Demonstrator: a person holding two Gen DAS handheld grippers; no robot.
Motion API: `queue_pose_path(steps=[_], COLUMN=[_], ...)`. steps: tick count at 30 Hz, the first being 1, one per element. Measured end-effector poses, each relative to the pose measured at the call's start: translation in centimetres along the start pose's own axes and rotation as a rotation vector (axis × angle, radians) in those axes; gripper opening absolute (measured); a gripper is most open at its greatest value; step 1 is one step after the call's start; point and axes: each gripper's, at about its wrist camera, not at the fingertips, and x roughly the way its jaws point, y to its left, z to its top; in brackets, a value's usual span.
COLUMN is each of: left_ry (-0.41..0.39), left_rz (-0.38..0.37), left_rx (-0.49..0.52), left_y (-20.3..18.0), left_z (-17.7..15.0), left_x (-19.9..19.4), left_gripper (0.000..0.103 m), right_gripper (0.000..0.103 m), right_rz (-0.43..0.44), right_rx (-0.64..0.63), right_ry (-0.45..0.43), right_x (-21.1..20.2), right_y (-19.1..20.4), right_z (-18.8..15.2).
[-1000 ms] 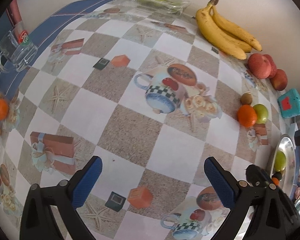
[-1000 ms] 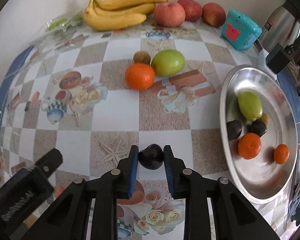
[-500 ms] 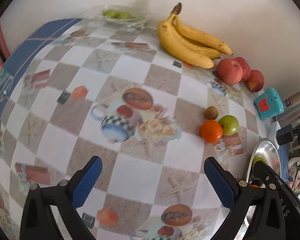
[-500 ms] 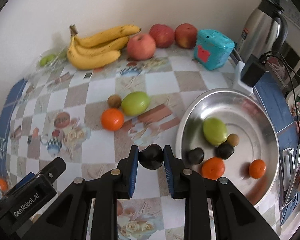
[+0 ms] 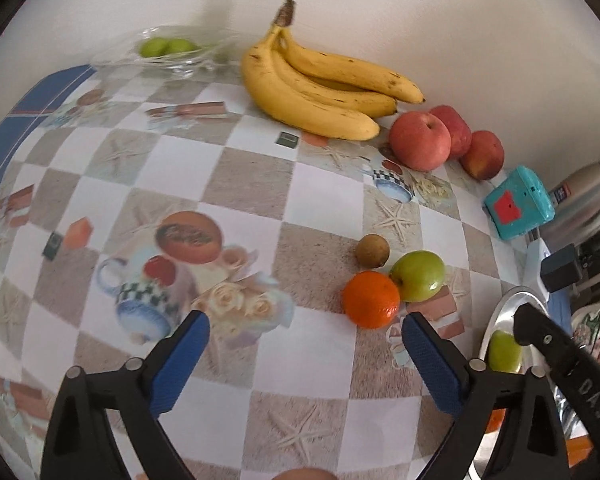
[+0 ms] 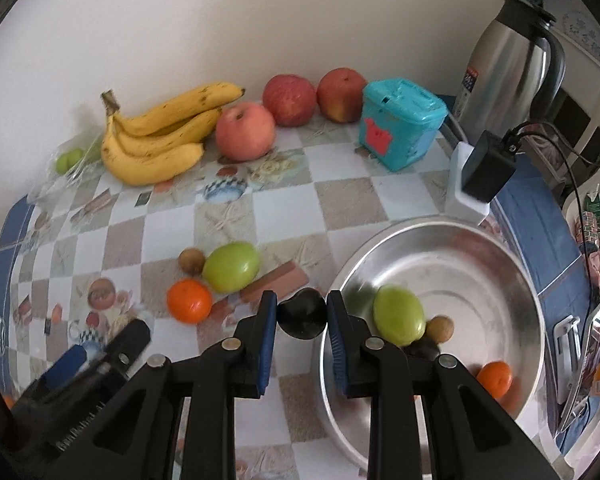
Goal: Organize fruits
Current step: 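Grasp a dark plum with the right gripper while the left gripper grasps a tangerine, then carry the tangerine and plum toward the steel plate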
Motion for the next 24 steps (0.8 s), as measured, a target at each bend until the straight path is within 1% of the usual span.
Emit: queue_pose_path(steps=[4,5,7,9,11,13,14,15,17,19,21,24], left_ry=[-0.012,-0.02,-0.034,-0.029,-0.02,-0.015,-0.017,-0.021,-0.022,-0.023,-0.027,-0.034], left_rz=[-0.027,-0.029,-0.025,-0.026,-0.039,-0.056,-0.056,-0.053,-0.048,-0.051,-0.062,-0.054], left_rx=[0.033,0.048,0.082,0.098,0.09,0.088,0.092,0.098,0.101,0.096,0.092,0.096], left_y=[-1.3,-1.7,-2.6,-3.1,-3.2,-3.3,-3.5,-3.6,-3.7,-3.6,-3.6,-3.7], left_z=[0.4,0.4,0.4,0.3,0.2,0.2,0.2,0.1,0.2,0.2,0.3,0.4], left_x=[0.9,0.9,1.3,2.0,2.6,3.0,3.1,3.1,3.1,3.1,2.9,2.5], left_gripper=[0.094,0.092,0.091,0.083,0.078,0.076,0.071,0.062,0.054,0.051,0.042,0.041], right_gripper=[0.027,0.027,0.027,0.027,0.027,0.027,0.027,0.027,0.027,0.027,0.027,0.027], right_rz=[-0.016,-0.013,-0.004,-0.01,-0.02,-0.016,-0.015,-0.017,-0.035,-0.036,-0.032,-0.034], right_rx=[0.006,0.013,0.021,0.03,0.034,0.036,0.033,0.029,0.013,0.007,0.005,-0.001], right_ry=[0.002,0.004,0.006,0.002,-0.005,-0.011,-0.013,-0.012,-0.01,-0.005,-0.002,-0.006], right_x=[0.5,0.6,0.9,1.0,1.2,1.3,1.4,1.5,1.7,1.8,1.8,1.7], right_y=[-0.6,-0.8,-1.2,-1.5,-1.8,-1.9,-1.9,-1.9,-1.6,-1.3,-1.2,-1.1], right_z=[0.7,0.8,1.0,1.1,1.2,1.3,1.3,1.3,1.3,1.2,1.2,1.2])
